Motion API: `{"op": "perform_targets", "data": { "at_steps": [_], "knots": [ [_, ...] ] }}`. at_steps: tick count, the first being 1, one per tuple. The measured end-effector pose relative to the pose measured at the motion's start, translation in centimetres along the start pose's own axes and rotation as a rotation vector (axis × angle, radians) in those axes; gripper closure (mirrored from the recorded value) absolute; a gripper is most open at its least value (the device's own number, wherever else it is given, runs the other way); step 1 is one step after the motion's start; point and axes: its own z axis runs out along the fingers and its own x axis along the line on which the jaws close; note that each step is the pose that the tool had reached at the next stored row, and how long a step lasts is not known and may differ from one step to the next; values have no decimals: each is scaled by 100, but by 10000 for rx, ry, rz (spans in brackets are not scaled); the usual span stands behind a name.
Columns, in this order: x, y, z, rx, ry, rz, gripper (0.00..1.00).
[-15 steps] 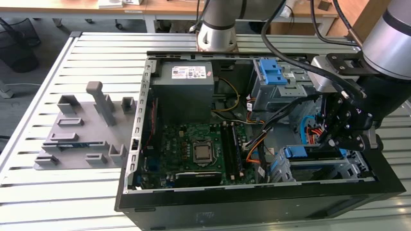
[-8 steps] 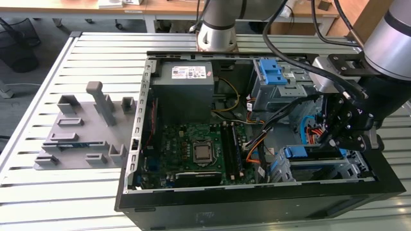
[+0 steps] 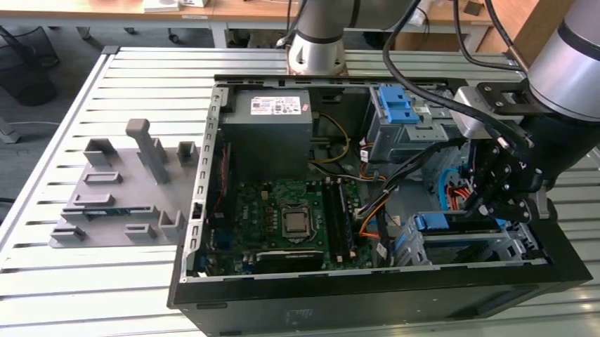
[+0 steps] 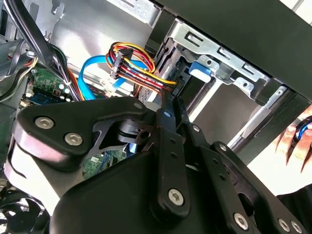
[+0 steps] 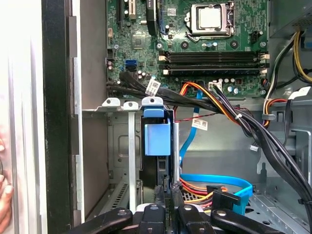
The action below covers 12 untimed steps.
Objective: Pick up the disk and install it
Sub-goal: 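Insert the first disk wire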
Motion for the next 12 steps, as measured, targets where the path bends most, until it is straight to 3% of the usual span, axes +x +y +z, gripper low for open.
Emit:
{"op": "perform_targets", "data": {
  "at_steps": [7, 8, 9, 12],
  "knots": [
    [0, -1, -1, 0, -39, 0, 82],
    [0, -1, -8, -1, -49, -1, 82],
    [0, -1, -19, -1, -56, 0, 75],
    [2, -1, -69, -2, -64, 1, 75]
  ]
}}
